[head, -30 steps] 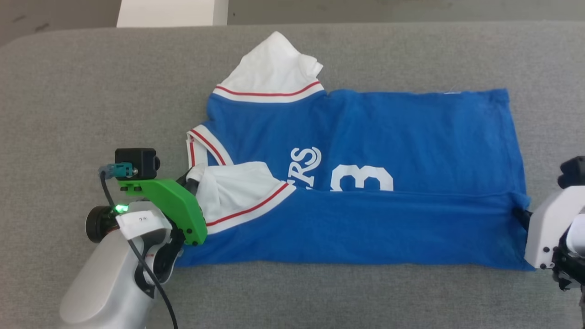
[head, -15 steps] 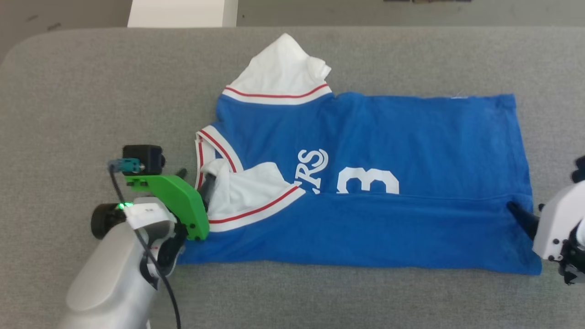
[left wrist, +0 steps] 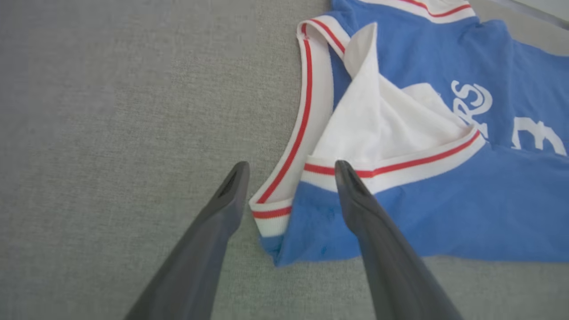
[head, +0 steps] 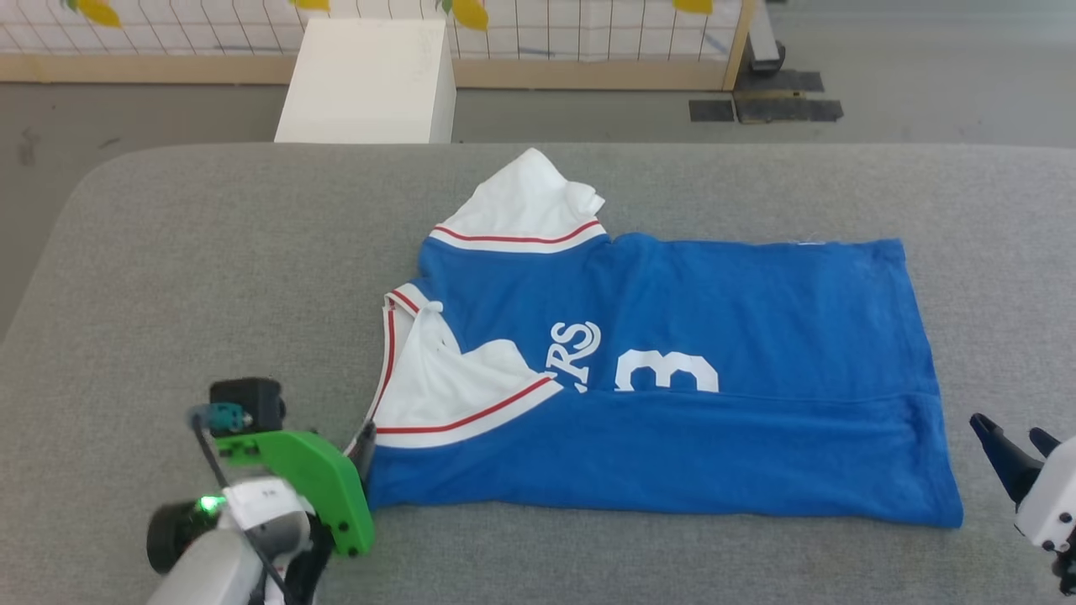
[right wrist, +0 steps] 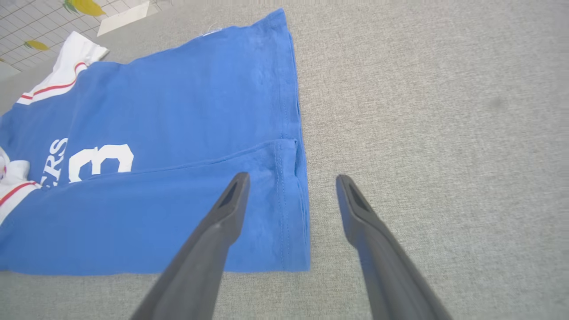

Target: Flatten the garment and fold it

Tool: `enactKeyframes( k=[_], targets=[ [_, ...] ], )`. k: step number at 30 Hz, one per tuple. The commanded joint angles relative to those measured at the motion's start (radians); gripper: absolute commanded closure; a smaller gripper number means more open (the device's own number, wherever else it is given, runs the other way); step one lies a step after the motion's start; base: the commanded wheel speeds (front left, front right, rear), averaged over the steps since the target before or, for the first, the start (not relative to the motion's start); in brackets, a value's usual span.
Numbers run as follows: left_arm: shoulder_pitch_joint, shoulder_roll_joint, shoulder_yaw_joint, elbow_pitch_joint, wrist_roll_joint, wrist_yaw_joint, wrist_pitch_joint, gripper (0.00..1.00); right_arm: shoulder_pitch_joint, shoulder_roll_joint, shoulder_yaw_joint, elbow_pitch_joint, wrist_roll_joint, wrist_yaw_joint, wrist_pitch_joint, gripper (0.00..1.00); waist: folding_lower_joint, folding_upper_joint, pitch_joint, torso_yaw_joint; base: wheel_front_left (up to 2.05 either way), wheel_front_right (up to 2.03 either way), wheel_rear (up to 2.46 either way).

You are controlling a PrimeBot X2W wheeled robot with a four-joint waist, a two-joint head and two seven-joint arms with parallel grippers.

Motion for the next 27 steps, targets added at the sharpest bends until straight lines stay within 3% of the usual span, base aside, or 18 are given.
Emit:
enactKeyframes(
  k=[1, 8, 17, 18, 19, 20, 27],
  targets=[
    [0.012, 0.010, -0.008, -0.018, -0.018, 0.021, 0.045, 0.00, 0.011, 0.008, -0.006, -0.011, 0.007, -0.002, 0.000, 0.00, 0.0000, 0.0000, -0.011, -0.001, 0.00, 0.00, 0.00],
    [0.004, 0.026, -0.060, -0.038, -0.006, 0.105, 0.221, 0.00, 0.025, 0.021, -0.011, -0.033, 0.007, -0.002, 0.005, 0.00, 0.0000, 0.0000, 0.004, -0.012, 0.00, 0.00, 0.00],
    [-0.026, -0.010, -0.097, 0.119, -0.025, 0.090, 0.270, 0.00, 0.011, 0.013, 0.022, -0.032, 0.008, -0.002, 0.010, 0.00, 0.0000, 0.0000, 0.021, -0.035, 0.00, 0.00, 0.00],
    [-0.023, -0.016, -0.096, 0.130, -0.032, 0.087, 0.270, 0.07, 0.013, 0.009, 0.027, -0.032, 0.006, -0.002, 0.012, 0.00, 0.0000, 0.0000, 0.022, -0.036, 0.00, 0.00, 0.00],
    [-0.020, -0.021, -0.097, 0.139, -0.039, 0.079, 0.267, 0.90, 0.018, 0.001, 0.035, -0.034, -0.001, -0.002, 0.017, 0.00, 0.0000, 0.0000, 0.022, -0.036, 0.00, 0.00, 0.00],
    [-0.017, -0.029, -0.090, 0.139, -0.049, 0.074, 0.256, 1.00, 0.022, -0.006, 0.040, -0.037, -0.008, -0.002, 0.020, 0.00, 0.0000, 0.0000, 0.022, -0.035, 0.00, 0.00, 0.00],
    [0.038, -0.044, 0.000, 0.076, -0.105, 0.069, 0.140, 1.00, 0.049, -0.033, 0.078, -0.045, -0.088, -0.002, 0.095, 0.00, 0.0000, 0.0000, 0.021, -0.033, 0.00, 0.00, 0.00]
  ],
)
